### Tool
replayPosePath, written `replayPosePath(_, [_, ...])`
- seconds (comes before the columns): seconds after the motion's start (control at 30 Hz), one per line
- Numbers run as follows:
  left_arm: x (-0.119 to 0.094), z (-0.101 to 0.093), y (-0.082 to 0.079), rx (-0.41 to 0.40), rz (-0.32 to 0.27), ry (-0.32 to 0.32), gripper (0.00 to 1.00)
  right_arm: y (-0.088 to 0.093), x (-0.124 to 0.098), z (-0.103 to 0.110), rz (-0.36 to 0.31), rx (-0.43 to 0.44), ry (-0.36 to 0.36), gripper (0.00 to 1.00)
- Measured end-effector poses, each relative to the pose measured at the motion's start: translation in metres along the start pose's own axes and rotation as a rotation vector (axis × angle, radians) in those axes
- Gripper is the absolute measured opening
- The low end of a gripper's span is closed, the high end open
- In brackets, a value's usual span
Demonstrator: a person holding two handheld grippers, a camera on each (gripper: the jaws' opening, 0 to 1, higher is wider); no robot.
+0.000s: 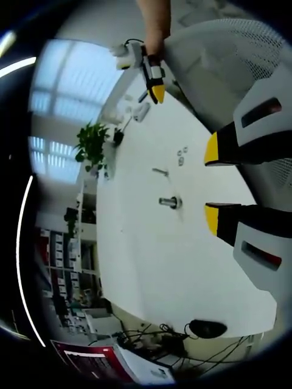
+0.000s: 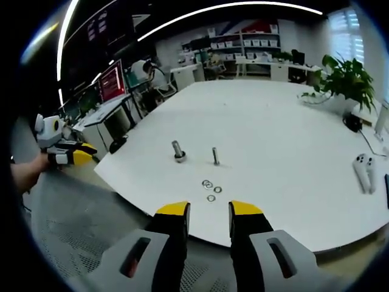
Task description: Place the washer onto the threaded stud by aligning its center hole with the stud, sliding it down to the base, and recovering from edge contact or off-axis alignment until the washer reaches the visible bottom stop.
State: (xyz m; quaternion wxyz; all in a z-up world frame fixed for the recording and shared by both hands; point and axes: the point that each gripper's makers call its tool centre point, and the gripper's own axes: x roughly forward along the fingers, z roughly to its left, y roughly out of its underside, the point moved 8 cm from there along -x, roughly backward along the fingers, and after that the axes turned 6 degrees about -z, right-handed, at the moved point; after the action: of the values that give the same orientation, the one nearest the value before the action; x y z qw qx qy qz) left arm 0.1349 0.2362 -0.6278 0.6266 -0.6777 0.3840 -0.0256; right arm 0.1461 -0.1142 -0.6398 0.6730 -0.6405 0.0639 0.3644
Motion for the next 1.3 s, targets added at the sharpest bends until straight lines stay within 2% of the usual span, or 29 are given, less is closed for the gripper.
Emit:
replayPosePath(0.47, [0.001,-0.001,0.000,0.000,0.004,0.014,0.22,0.002,0.002,-0.002,0.017,-0.002,-0.001,0.28])
replayPosePath(0.6, [0.001,-0.001,0.000,0.003,0.004,0.016,0.22,0.007,0.006,-0.001,0.080,-0.026,-0.025,0.28])
replayPosePath(0.7, [0.001,-0.002,-0.001,0.001,-0.005,0.015,0.22,0.009,0.007,0.001,0.104,-0.056,-0.044,0.29])
replayPosePath(0.87, [0.002,-0.001,-0.002,0.002,-0.002,0.014,0.22,0.013,0.012,-0.001,0.149,-0.056,-0.064,0.30])
replayPosePath(0.97, [0.001,0.000,-0.002,0.003,-0.009,0.013,0.22,0.020,0.017,-0.002,0.254,-0.055,-0.112,0.34])
replayPosePath(1.07, [0.001,0.000,-0.003,-0.002,-0.018,0.007,0.22,0.023,0.022,-0.004,0.328,-0.046,-0.154,0.34])
replayPosePath(1.3, [0.001,0.001,-0.002,-0.002,-0.010,0.005,0.21,0.014,0.038,-0.010,0.361,-0.187,-0.147,0.34])
